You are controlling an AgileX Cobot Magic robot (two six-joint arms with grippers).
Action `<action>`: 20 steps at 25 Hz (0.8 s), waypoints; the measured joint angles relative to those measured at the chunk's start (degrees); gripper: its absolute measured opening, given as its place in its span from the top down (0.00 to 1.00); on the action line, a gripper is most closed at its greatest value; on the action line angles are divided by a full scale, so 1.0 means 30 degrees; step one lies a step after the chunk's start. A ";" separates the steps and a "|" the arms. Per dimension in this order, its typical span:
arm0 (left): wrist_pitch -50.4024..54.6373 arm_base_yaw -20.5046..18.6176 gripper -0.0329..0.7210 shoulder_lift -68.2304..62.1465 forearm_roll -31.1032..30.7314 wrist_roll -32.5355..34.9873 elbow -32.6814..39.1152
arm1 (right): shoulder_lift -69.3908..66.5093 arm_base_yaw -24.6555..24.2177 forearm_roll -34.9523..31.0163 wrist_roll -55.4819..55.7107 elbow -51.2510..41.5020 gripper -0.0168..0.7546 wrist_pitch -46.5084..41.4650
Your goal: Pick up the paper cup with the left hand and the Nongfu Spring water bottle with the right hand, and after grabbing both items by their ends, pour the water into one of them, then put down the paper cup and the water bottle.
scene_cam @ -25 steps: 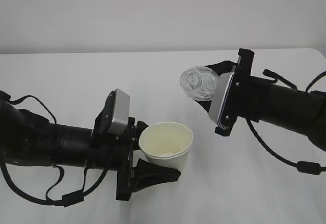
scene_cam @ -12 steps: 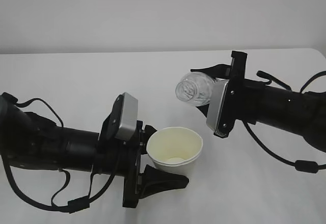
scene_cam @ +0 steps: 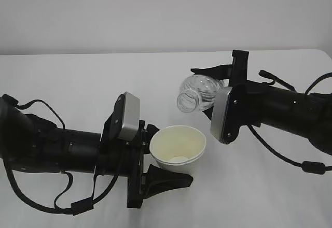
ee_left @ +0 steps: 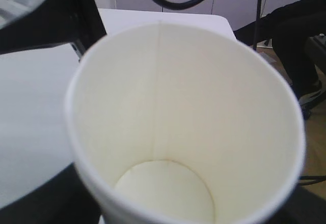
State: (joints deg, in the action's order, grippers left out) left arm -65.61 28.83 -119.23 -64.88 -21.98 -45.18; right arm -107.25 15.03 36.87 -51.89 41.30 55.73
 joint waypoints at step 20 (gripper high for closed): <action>0.0000 0.0000 0.29 0.0000 -0.0637 0.0000 0.0000 | 0.0000 0.0000 -0.0634 -0.4465 0.0042 0.40 0.1680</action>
State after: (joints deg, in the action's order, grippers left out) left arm -65.61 28.83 -119.23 -66.79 -21.98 -45.18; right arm -107.25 15.03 34.96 -65.28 41.42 60.77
